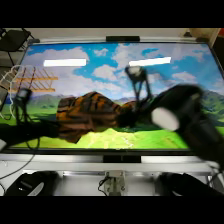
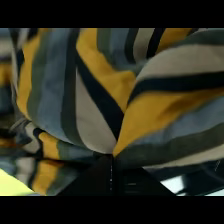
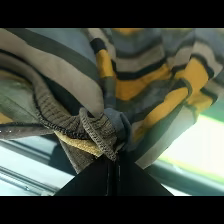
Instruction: Fold the shirts.
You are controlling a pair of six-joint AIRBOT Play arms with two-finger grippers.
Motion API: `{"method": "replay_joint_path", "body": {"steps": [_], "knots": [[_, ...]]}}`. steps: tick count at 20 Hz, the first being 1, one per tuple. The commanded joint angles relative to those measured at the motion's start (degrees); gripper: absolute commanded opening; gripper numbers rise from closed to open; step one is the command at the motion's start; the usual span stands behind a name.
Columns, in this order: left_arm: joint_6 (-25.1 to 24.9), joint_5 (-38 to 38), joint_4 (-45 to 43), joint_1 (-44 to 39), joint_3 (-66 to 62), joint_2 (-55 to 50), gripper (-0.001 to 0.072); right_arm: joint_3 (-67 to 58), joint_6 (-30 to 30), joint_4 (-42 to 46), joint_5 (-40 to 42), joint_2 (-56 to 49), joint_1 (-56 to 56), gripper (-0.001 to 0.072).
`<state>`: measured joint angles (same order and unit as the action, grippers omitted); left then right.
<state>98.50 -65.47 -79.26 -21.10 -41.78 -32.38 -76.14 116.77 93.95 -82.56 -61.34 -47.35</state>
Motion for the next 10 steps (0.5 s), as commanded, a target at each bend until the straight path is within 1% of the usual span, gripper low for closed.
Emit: {"method": "replay_joint_path", "body": {"steps": [1,2,3,4,6,7,8,10], "knots": [[6.4,3.9,0.8,-1.1,16.2,0.9,0.0140,17.1,11.9,2.5,10.3,0.4,-6.8,0.0061],[6.2,3.0,0.7,-0.4,16.4,0.9,0.0297,18.8,12.7,2.3,12.1,0.4,-6.8,0.0061],[5.4,1.9,0.5,0.4,15.4,0.9,0.0492,19.1,13.5,2.4,13.2,0.4,-6.8,0.0061],[4.7,0.7,-0.1,1.4,13.7,0.9,0.0567,19.0,13.5,2.6,14.8,0.5,-6.8,0.0061],[2.5,-2.9,-1.2,3.9,8.5,0.9,0.0566,19.0,14.1,2.5,18.4,0.4,-6.8,0.0061],[2.5,-4.6,-1.3,5.4,5.3,0.9,0.0566,19.0,14.6,2.4,19.2,0.4,-6.8,0.0061],[2.5,-5.6,-0.3,6.3,2.4,0.9,0.0565,19.0,14.6,2.4,19.2,0.5,-6.8,0.0061],[2.5,-5.8,5.7,6.5,-0.8,0.9,0.0518,19.0,14.6,2.6,18.7,0.5,-6.8,0.0061]]}}
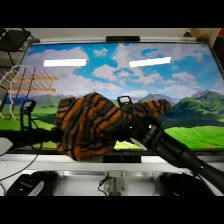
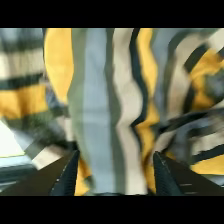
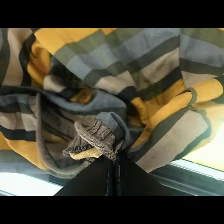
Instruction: Fold the shirts.
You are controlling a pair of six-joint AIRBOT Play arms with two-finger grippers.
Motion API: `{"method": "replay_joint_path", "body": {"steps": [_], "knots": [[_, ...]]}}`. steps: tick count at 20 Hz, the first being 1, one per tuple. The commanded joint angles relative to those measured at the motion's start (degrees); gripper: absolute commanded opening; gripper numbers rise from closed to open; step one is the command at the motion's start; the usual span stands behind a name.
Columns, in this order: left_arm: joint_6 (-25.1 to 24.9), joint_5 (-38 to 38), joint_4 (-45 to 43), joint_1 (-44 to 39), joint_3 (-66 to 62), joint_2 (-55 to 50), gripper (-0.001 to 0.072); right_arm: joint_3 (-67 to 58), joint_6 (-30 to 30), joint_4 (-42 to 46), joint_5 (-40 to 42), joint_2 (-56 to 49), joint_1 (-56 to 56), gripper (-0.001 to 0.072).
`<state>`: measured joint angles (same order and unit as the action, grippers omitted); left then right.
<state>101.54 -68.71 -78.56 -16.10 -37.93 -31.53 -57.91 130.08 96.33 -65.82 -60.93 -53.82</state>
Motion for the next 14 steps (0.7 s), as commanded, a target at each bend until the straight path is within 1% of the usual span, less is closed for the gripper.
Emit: {"method": "replay_joint_path", "body": {"steps": [1,3,4,5,6,7,8,9,10,12,14], "knots": [[-0.5,-2.2,9.8,1.0,-4.0,-0.1,0.0508,0.8,1.2,0.5,1.8,0.0,-0.3,0.0061],[0.2,-0.7,16.5,-1.6,-0.7,-2.0,0.0493,0.8,1.0,0.9,1.5,0.0,-0.3,0.0061],[0.3,2.4,18.7,-3.6,1.5,-3.5,0.0460,0.8,1.1,0.9,1.3,0.0,-0.3,0.0061],[0.3,6.6,20.4,-6.0,3.5,-5.9,0.0443,0.8,1.0,0.9,1.0,0.0,-0.3,0.0061],[0.3,10.0,21.6,-8.4,4.8,-8.9,0.0382,0.8,1.1,0.9,0.4,0.0,-0.3,0.0061],[0.3,13.2,22.2,-11.2,5.2,-13.0,0.0385,0.8,1.1,0.9,-0.3,0.0,-0.3,0.0061],[0.1,15.7,22.8,-13.8,4.9,-17.2,0.0422,0.8,1.0,0.9,-0.9,0.0,-0.3,0.0061],[-0.6,18.2,24.0,-15.9,4.2,-21.7,0.0542,0.8,1.0,0.9,-1.4,0.0,-0.3,0.0061],[-1.0,20.3,25.4,-17.5,3.5,-26.2,0.0607,0.8,1.0,0.9,-1.7,0.0,-0.3,0.0061],[-3.2,22.1,27.3,-18.9,1.8,-33.1,0.0607,0.8,1.1,1.3,-1.8,0.0,-0.3,0.0062],[-5.8,22.0,27.5,-18.4,0.2,-35.8,0.0591,0.8,1.0,1.5,-1.9,0.0,-0.3,0.0062]]}}
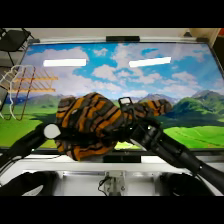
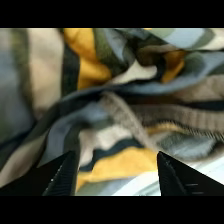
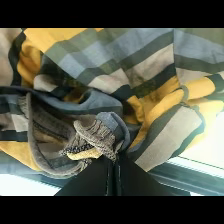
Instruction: Fold the shirts.
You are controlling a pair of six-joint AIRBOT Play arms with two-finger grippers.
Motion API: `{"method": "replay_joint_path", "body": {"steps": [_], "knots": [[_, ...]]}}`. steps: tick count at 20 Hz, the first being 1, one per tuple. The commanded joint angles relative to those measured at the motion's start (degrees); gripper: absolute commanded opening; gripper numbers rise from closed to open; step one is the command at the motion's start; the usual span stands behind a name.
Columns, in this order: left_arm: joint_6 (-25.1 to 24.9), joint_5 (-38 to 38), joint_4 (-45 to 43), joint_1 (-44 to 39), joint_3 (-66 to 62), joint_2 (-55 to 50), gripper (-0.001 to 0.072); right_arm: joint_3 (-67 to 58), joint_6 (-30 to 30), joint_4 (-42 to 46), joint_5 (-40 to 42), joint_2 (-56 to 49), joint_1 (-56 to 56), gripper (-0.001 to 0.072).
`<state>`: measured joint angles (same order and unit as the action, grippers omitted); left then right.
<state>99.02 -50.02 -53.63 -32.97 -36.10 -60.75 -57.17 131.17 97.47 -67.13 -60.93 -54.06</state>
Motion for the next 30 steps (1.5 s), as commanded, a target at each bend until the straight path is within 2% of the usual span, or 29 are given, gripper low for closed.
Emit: {"method": "replay_joint_path", "body": {"steps": [1,3,4,5,6,7,8,9,12,13,15,17,22,24,28,30], "knots": [[-4.4,3.1,2.2,-0.5,-2.6,-5.8,0.0588,0.0,0.0,0.4,-0.7,0.0,0.0,0.0061],[-6.8,-1.7,-2.1,4.1,-6.6,-2.1,0.0408,0.0,0.0,0.7,-0.6,0.0,0.0,0.0061],[-6.9,-6.2,-6.5,7.3,-9.6,0.2,0.0408,0.0,0.0,1.5,-0.6,0.0,0.0,0.0061],[-6.9,-11.5,-12.7,11.3,-13.4,2.9,0.0411,0.0,0.0,2.0,-0.6,0.0,0.0,0.0061],[-6.9,-16.1,-19.3,15.8,-17.6,5.5,0.0465,0.0,0.0,2.3,-0.5,0.0,0.0,0.0061],[-6.9,-19.2,-24.9,20.2,-21.5,7.5,0.0608,0.0,0.0,2.5,-0.5,0.0,0.0,0.0061],[-7.2,-21.6,-29.9,24.9,-25.3,9.2,0.0635,0.0,0.0,2.5,-0.5,0.0,0.0,0.0061],[-8.8,-23.2,-32.5,29.3,-28.3,10.2,0.0635,0.0,0.0,2.6,-0.5,0.0,0.0,0.0061],[-12.2,-26.5,-33.2,41.1,-32.2,10.6,0.0625,0.0,0.0,3.0,-0.6,0.0,0.0,0.0061],[-12.4,-26.6,-33.2,44.2,-32.1,10.4,0.0599,0.0,0.0,3.0,-0.6,0.0,0.0,0.0061],[-12.5,-26.6,-33.2,49.5,-32.0,10.1,0.0599,0.0,0.2,2.9,-0.6,0.0,0.0,0.0061],[-13.8,-26.2,-33.2,52.2,-32.0,9.5,0.0600,0.0,0.2,2.6,-0.6,0.0,0.0,0.0061],[-19.1,-23.5,-36.1,52.6,-32.0,5.6,0.0599,0.0,0.1,1.6,-0.6,0.0,0.0,0.0061],[-24.3,-23.4,-38.2,52.6,-32.0,3.5,0.0596,0.0,0.1,-0.3,-0.6,0.0,0.0,0.0061],[-25.3,-22.5,-39.5,52.8,-32.0,-1.2,0.0603,0.0,0.1,-4.6,-0.6,0.0,0.0,0.0061],[-28.0,-22.2,-40.5,53.6,-32.0,-3.7,0.0602,0.0,0.1,-6.1,-0.6,0.0,0.0,0.0061]]}}
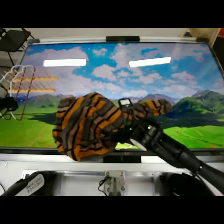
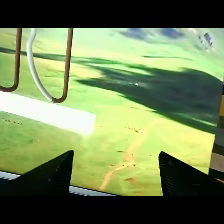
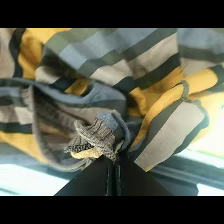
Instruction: Fold the shirts.
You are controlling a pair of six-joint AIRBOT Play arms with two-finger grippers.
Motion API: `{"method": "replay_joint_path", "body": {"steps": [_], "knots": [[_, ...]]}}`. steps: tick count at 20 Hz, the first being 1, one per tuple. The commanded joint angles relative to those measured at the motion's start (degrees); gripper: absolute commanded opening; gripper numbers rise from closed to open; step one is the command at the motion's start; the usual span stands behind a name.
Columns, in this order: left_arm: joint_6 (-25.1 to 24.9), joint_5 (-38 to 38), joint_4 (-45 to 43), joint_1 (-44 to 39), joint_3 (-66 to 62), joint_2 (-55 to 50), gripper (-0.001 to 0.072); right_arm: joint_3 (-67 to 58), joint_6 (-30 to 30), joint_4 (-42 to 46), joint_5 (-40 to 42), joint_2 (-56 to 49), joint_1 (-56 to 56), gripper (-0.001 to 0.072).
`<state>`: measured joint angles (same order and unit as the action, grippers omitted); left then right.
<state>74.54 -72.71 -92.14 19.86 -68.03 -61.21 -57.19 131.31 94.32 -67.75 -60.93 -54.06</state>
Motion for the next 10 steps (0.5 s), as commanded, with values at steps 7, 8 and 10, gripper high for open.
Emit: {"method": "replay_joint_path", "body": {"steps": [7,8,10], "knots": [[-13.4,9.2,11.1,13.8,-0.8,-12.1,0.0591,0.0,0.0,-6.8,-0.1,0.0,0.0,0.0062],[-17.1,9.2,12.3,14.9,-1.0,-13.6,0.0591,0.0,0.0,-6.8,-0.1,0.0,0.0,0.0061],[-20.0,9.2,12.5,16.5,-1.7,-17.0,0.0590,0.0,0.0,-6.8,-0.3,0.0,0.0,0.0062]]}}
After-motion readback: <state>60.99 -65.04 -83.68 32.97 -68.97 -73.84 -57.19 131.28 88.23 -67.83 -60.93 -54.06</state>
